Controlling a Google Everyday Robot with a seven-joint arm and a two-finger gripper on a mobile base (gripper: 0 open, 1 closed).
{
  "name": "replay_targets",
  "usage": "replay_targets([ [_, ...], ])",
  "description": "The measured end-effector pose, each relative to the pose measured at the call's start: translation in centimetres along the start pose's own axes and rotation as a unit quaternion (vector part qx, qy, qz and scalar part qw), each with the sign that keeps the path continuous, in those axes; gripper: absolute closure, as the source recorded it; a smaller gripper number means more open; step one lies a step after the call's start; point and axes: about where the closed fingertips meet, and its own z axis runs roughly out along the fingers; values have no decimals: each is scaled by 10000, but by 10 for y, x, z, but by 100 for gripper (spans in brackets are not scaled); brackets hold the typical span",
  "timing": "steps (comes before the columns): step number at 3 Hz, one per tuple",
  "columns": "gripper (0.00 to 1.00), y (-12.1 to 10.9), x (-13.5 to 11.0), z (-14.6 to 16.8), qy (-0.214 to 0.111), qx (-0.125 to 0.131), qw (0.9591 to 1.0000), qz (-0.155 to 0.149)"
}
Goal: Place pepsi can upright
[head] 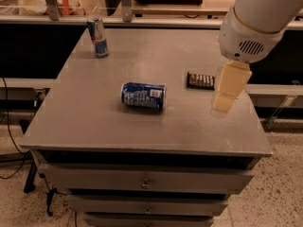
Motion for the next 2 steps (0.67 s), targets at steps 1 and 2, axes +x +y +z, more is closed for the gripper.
replay_targets([
  [1, 0, -3, -7, 2, -51, 27, 10000, 12],
  [2, 0, -13, -39, 19, -94, -52, 9999, -78],
])
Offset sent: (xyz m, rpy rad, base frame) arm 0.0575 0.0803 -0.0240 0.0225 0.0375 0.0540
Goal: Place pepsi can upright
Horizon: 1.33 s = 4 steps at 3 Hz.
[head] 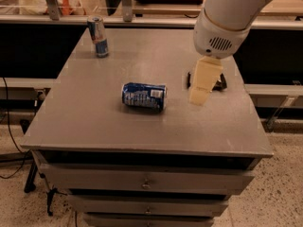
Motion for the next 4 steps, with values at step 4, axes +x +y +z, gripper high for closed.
replay_targets([
  [4, 0, -18, -121, 102, 419, -172, 9976, 516],
])
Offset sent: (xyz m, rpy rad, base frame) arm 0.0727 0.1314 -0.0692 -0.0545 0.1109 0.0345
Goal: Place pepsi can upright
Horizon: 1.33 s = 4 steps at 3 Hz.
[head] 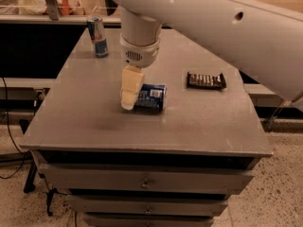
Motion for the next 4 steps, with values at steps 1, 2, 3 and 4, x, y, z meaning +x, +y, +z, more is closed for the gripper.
replay_targets([
  [1, 0, 0, -6, 7, 58, 114, 9992, 367],
  [2, 0, 3, -7, 10, 16, 109, 9989, 455],
  [3, 0, 9, -5, 12, -59, 23, 9995, 307],
  [4, 0, 15, -1, 15, -104, -138, 9999, -6],
])
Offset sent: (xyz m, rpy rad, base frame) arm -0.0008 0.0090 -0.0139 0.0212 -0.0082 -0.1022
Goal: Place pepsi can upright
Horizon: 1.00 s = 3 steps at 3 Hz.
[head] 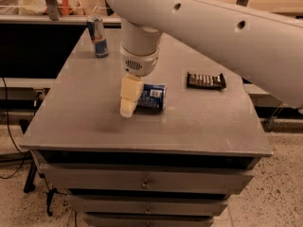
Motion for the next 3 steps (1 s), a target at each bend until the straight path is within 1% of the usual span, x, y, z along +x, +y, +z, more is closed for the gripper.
replay_targets([
  [1, 0, 5, 1, 6, -18, -170, 9994, -286],
  [2, 17, 9, 3, 13, -45, -306, 9985, -456],
  [3, 39, 13, 4, 21, -68, -428, 9976, -542],
])
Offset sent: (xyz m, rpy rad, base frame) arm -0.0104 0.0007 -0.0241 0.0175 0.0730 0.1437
